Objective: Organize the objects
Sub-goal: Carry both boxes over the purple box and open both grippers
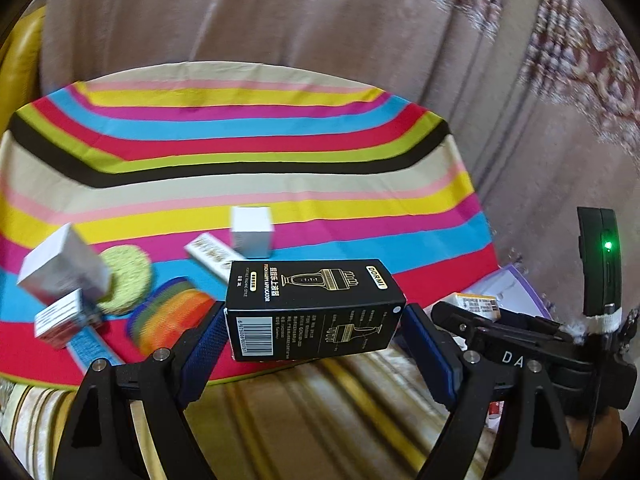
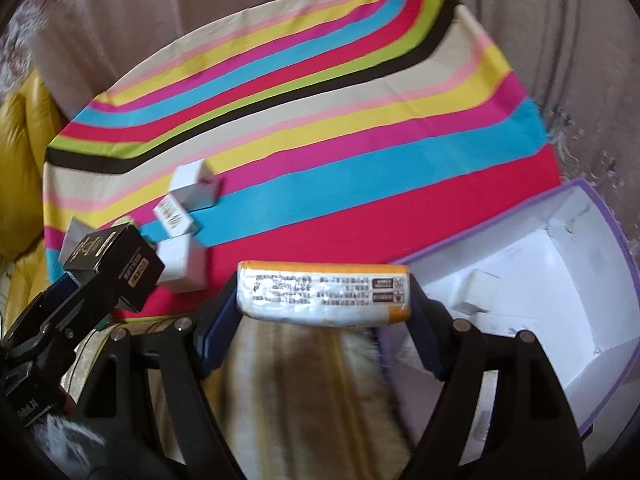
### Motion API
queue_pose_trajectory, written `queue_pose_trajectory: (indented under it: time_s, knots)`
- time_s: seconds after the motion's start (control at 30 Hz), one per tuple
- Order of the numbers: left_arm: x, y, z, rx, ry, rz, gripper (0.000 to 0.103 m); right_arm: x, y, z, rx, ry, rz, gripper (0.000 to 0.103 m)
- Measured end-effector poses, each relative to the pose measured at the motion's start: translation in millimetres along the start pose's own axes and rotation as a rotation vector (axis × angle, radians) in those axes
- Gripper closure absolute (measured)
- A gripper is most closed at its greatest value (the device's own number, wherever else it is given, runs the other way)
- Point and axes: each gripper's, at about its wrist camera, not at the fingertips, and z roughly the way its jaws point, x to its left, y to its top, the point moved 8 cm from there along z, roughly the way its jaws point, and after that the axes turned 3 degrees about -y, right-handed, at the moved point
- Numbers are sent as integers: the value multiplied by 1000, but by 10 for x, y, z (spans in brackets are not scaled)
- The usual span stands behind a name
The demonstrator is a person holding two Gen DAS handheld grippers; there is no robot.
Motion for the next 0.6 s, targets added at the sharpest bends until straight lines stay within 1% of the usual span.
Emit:
queue_pose_trajectory:
  time_s: [0.27, 0.6]
  knots:
    - [-539, 18, 246, 31, -75, 106, 16, -698, -5, -66, -11, -89, 106, 25]
    - [-1218, -108, 527, 102, -171, 250, 16, -1532, -43, -166, -28, -201, 235, 25]
